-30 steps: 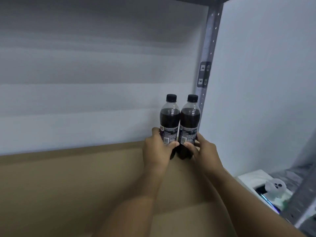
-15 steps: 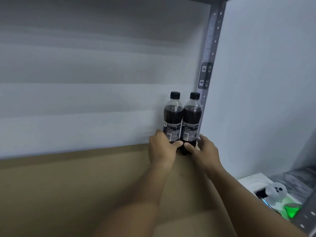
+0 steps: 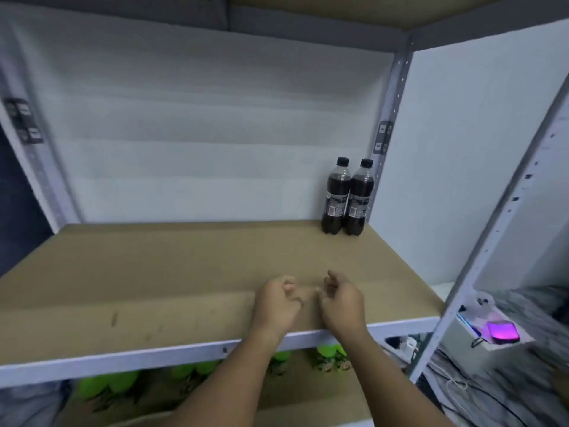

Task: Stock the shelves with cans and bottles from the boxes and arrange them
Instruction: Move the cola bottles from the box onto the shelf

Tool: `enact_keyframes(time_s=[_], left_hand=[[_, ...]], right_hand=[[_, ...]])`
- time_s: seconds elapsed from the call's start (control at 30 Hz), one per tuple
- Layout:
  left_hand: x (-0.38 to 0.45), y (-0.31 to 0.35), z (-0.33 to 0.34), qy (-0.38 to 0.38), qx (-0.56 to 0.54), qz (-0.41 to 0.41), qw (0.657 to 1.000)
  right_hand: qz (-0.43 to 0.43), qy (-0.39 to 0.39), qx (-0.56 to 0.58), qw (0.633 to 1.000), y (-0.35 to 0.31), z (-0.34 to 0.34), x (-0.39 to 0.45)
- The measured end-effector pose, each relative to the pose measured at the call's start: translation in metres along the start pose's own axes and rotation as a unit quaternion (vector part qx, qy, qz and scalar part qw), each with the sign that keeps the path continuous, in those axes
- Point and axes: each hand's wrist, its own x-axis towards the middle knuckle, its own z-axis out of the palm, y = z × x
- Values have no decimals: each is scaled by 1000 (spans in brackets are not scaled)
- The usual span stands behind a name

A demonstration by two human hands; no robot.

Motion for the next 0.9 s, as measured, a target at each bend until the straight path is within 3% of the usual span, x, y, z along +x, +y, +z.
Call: enact_keyframes(time_s=[0.23, 0.43, 0.7, 0.9], left_hand=[[-114, -49, -95, 80, -51, 5, 995], [-180, -156, -148, 132, 23, -137, 981], [-220, -269, -158, 189, 88, -243, 947], [-199, -306, -147, 197, 124, -261, 937]], right_hand=[[-60, -4, 65, 996, -35, 43, -125], [-35, -102, 105, 989, -30, 116, -198], [29, -253, 43, 966, 25, 243, -241], [4, -313, -36, 949, 49, 298, -246]])
